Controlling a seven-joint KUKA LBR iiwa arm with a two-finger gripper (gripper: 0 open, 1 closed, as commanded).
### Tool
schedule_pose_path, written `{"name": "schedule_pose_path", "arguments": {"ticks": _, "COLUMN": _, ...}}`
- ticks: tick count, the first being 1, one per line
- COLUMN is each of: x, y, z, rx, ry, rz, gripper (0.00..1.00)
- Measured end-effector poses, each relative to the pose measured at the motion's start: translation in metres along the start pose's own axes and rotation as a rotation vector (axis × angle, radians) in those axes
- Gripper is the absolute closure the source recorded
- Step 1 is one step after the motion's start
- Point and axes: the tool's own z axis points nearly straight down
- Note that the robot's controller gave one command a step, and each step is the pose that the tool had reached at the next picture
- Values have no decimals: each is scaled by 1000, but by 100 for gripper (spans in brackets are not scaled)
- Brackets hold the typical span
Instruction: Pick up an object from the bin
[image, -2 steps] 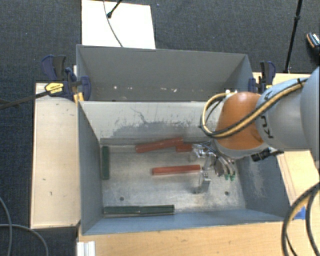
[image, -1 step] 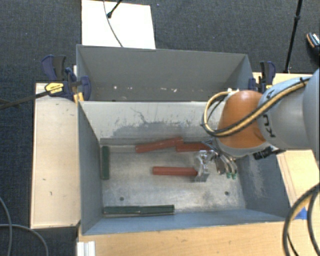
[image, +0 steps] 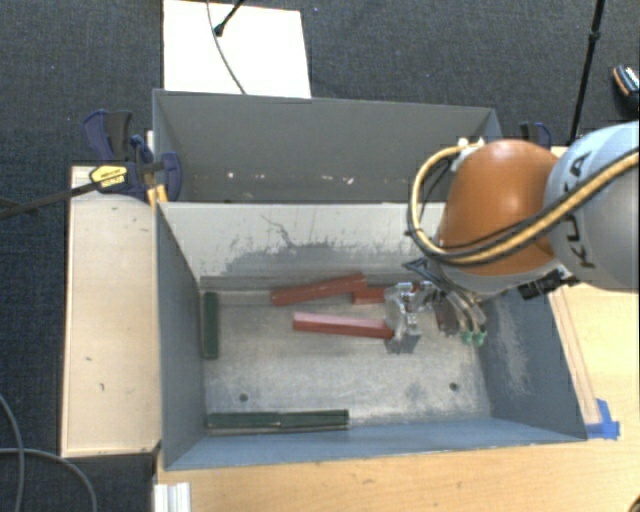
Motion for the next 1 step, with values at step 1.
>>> {"name": "schedule_pose_path", "arguments": {"ticks": 1, "x": -24, "y": -4, "z": -70, "rx": 2, "ry": -2, "rz": -77, "gripper": 100}}
